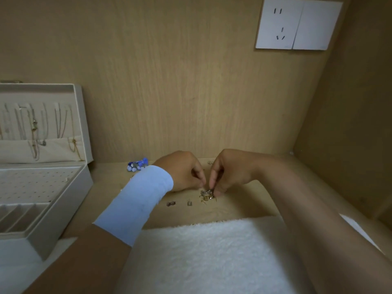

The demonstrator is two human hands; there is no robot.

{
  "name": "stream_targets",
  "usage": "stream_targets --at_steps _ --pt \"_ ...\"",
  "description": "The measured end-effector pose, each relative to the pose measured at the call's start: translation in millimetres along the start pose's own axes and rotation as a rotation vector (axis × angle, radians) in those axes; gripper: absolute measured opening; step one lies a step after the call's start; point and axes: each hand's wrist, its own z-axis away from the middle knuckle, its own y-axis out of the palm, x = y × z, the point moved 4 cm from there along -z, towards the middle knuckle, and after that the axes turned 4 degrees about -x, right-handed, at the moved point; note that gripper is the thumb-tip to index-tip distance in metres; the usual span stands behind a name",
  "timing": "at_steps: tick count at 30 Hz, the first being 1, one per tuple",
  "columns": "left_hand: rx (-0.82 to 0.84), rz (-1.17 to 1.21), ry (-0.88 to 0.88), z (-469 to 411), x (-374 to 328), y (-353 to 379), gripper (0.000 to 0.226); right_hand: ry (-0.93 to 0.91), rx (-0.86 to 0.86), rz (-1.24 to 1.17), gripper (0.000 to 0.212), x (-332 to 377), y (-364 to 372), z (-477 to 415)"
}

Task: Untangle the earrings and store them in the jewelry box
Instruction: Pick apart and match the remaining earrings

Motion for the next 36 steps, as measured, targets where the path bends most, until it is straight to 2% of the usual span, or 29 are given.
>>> stream_targets --at_steps 7,10,15,20,27,36 --pt "-0.010 0.116 0.007 2 11 1 0.011 -0.005 0.028 0.008 0.012 6 12 -5" --pt "-0.003 0.227 0.001 3 10 1 0.011 -0.020 -0.015 -0.045 0.011 5 4 -2" --pt "-0.091 0.452 0.010 9 9 -10 0.030 -0.035 -0.203 -0.366 0.005 4 -13 1" --pt "-0.229 0.649 -0.015 13 17 -19 0.028 0.068 -0.294 -0.626 0.017 3 -12 -1" --pt "-0.270 0.652 -0.012 11 29 -21 0.017 0.094 -0.343 -0.737 0.028 4 -10 -5" --pt "-0.276 0.579 0.049 13 30 -24 0.011 0.107 -0.193 -0.702 0.030 5 -6 -4"
